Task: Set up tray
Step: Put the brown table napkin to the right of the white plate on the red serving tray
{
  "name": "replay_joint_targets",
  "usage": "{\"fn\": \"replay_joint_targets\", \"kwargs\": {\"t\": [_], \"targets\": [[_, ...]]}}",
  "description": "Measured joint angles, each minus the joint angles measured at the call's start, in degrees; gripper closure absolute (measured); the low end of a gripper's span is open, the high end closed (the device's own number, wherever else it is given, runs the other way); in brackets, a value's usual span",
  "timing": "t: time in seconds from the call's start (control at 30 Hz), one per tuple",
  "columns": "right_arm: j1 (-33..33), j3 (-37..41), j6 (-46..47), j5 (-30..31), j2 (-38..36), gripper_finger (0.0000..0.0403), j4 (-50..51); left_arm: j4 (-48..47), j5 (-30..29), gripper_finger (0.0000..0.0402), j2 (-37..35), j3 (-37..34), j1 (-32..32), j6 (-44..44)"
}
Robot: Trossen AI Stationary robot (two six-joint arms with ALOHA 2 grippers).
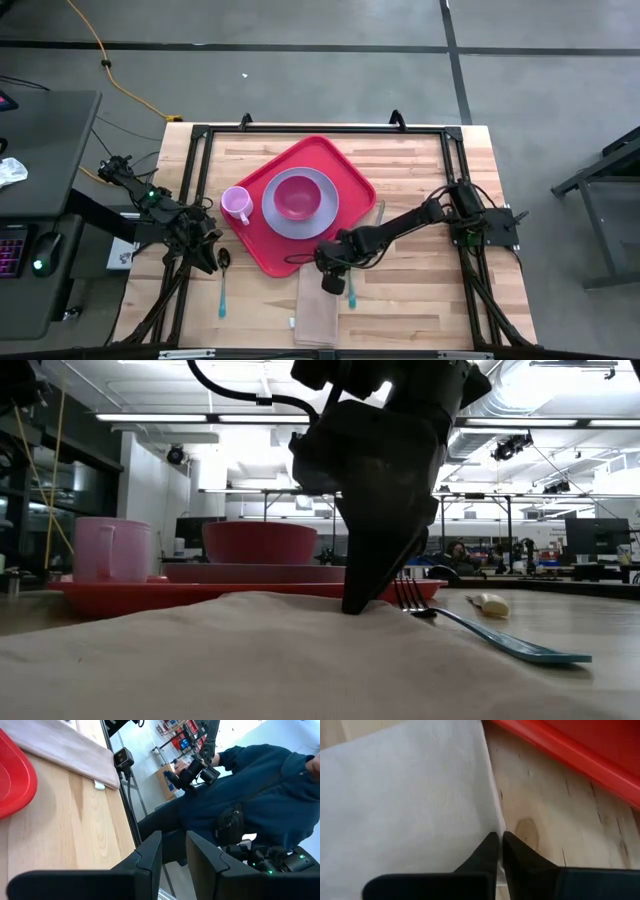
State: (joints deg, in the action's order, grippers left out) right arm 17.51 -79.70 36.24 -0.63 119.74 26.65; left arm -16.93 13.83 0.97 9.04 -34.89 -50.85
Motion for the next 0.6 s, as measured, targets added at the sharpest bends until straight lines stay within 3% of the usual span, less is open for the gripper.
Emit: {"fn": "replay_joint_targets", "kwargs": {"t": [0.37, 0.6], "targets": [[0.16, -0.53, 3.98, 0.36, -0.06, 0.0402, 1.04, -1.22, 0.04, 0.0284, 0.01, 0.0, 0.0, 0.0], [0.41, -6.4, 2.16, -1.33, 0.26, 0.0402, 9.77, -1.29, 0.13, 0.0284, 0.0, 0.0, 0.0, 0.76]]}}
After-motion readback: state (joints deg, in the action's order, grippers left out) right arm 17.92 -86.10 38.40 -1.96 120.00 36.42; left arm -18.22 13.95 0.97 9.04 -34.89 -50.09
